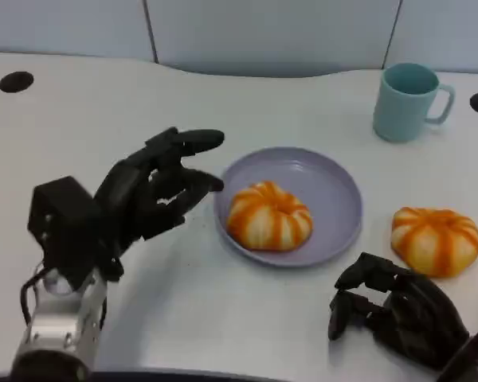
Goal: Grasp the bread from the table and place it into the plate.
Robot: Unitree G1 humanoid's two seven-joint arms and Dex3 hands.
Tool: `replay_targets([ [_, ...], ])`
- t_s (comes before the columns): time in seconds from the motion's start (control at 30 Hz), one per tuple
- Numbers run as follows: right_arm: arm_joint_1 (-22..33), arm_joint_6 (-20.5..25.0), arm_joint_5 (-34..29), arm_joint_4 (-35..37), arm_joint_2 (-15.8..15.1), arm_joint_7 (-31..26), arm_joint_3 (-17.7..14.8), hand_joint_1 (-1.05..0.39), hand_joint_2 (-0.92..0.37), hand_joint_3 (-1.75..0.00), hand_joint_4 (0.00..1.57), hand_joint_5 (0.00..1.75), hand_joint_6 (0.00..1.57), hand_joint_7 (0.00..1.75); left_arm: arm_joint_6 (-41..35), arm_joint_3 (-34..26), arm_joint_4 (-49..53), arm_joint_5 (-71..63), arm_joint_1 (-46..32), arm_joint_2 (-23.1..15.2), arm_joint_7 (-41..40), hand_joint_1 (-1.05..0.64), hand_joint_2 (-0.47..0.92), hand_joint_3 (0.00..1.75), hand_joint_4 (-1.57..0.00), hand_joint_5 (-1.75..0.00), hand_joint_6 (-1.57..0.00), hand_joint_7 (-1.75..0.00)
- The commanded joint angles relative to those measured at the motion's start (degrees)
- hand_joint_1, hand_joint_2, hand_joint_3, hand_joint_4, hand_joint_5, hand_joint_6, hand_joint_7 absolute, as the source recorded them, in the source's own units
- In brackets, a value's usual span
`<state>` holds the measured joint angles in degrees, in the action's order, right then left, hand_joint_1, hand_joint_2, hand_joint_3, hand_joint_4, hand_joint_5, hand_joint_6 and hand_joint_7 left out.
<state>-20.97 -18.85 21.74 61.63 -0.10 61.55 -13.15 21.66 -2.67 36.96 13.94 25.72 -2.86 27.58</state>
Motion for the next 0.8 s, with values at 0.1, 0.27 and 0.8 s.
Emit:
replay_targets([
  [0.1, 2.5, 0.2, -1.5, 1.0, -0.5, -1.4, 0.4, -0.48, -0.92, -0.04, 0.61, 1.48, 0.72, 0.93, -12.3, -2.7, -13.5, 8.6, -8.7, 0.9, 1.5, -0.67, 0.92, 0.29, -0.47, -1.18, -0.56, -0.48],
  [0.27, 2.9, 2.0, -1.3, -0.4, -0.7, -1.5, 0.7, -0.46, -0.92, -0.04, 0.61, 1.47, 0.72, 0.93, -16.9, -4.5, -18.8, 12.6, -13.1, 0.4, 3.2, -0.67, 0.92, 0.28, -0.47, -1.22, -0.56, -0.49],
  [0.8, 4.4, 1.9, -0.5, -2.9, 0.0, -1.6, 0.8, -0.41, -0.92, -0.07, 0.61, 1.46, 0.72, 0.90, -17.6, -7.0, -28.2, 14.9, -27.1, 3.7, 0.9, -0.62, 0.92, 0.33, -0.51, -1.31, -0.59, -0.55],
])
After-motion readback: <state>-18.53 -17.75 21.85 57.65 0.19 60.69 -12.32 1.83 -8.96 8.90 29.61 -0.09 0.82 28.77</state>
